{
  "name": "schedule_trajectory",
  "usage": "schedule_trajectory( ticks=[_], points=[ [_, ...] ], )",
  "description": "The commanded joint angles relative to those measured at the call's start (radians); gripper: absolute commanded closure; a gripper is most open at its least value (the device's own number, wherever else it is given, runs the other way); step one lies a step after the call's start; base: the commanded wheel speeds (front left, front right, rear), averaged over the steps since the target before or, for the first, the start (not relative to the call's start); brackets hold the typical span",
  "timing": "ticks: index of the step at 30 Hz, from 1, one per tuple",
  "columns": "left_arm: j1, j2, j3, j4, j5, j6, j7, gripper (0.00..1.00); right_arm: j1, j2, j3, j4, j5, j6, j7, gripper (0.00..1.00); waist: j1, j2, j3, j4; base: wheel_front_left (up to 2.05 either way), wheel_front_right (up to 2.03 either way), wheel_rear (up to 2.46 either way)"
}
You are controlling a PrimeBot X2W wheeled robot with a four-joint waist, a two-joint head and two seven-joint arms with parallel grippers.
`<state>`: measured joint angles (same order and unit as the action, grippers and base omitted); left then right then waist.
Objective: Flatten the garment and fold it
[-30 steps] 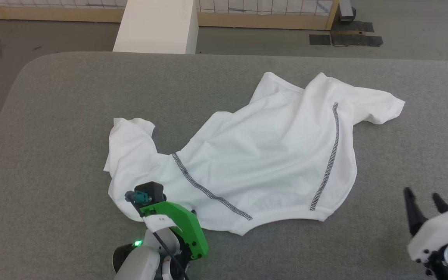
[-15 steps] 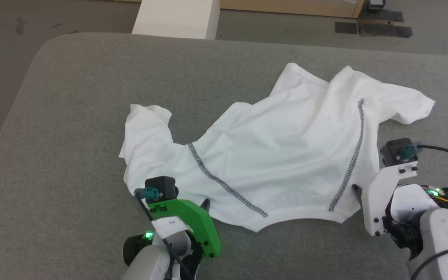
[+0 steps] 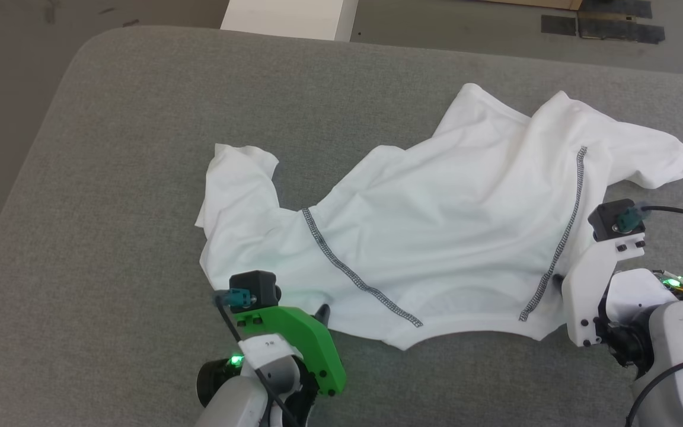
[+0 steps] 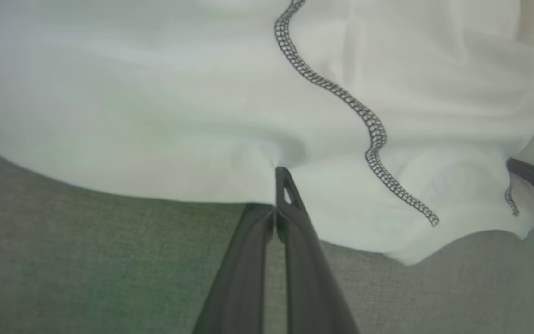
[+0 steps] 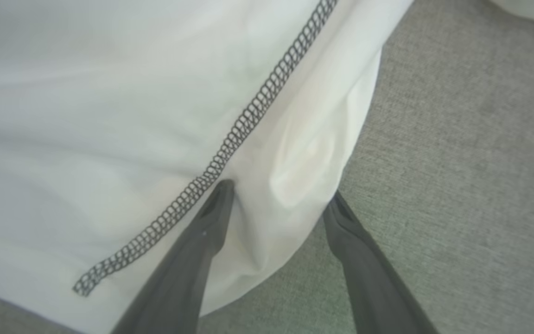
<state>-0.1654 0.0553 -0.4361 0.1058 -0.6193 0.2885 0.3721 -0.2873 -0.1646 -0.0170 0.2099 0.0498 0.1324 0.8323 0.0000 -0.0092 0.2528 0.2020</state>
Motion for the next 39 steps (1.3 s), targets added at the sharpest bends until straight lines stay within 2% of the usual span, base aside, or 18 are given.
schedule_trajectory(
  ticks=[1,6,13,18,22,26,31,39],
  points=[
    [-0.004,-0.002,0.001,0.0,-0.017,0.001,-0.013,1.0,0.031,0.0,0.005,0.046,0.016,-0.002,0.016,1.0,0.0,0.009,-0.004,-0.003,0.0,0.0,0.0],
    [-0.004,-0.003,0.017,-0.029,-0.062,-0.029,-0.047,1.0,0.044,-0.018,0.018,0.001,0.066,-0.002,-0.012,1.0,0.0,0.009,-0.036,-0.022,0.0,0.0,0.0],
    [-0.052,-0.003,0.095,-0.141,-0.176,-0.091,-0.093,1.0,0.036,-0.047,0.005,-0.176,0.239,-0.002,-0.023,1.0,0.0,0.009,-0.121,-0.075,0.0,0.0,0.0],
    [-0.176,0.022,0.161,-0.207,-0.215,-0.123,-0.081,1.0,-0.044,-0.041,-0.04,-0.296,0.377,-0.002,0.011,1.0,0.0,0.009,-0.179,-0.12,0.0,0.0,0.0],
    [-0.331,0.04,0.212,-0.218,-0.227,-0.137,-0.073,1.0,-0.177,-0.053,-0.059,-0.338,0.416,-0.002,0.0,1.0,0.0,0.009,-0.225,-0.152,0.0,0.0,0.0],
    [-0.5,0.05,0.248,-0.183,-0.229,-0.148,-0.072,1.0,-0.314,-0.045,-0.071,-0.316,0.431,-0.002,-0.02,1.0,0.0,0.009,-0.268,-0.173,0.0,0.0,0.0],
    [-0.693,0.064,0.273,-0.087,-0.209,-0.166,-0.098,1.0,-0.469,-0.045,-0.094,-0.23,0.438,-0.002,-0.054,1.0,0.0,0.009,-0.303,-0.185,0.0,0.0,0.0],
    [-0.873,0.077,0.299,0.078,-0.19,-0.163,-0.124,1.0,-0.623,-0.026,-0.127,-0.114,0.442,-0.002,-0.059,1.0,0.0,0.009,-0.302,-0.189,0.0,0.0,0.0]
  ],
)
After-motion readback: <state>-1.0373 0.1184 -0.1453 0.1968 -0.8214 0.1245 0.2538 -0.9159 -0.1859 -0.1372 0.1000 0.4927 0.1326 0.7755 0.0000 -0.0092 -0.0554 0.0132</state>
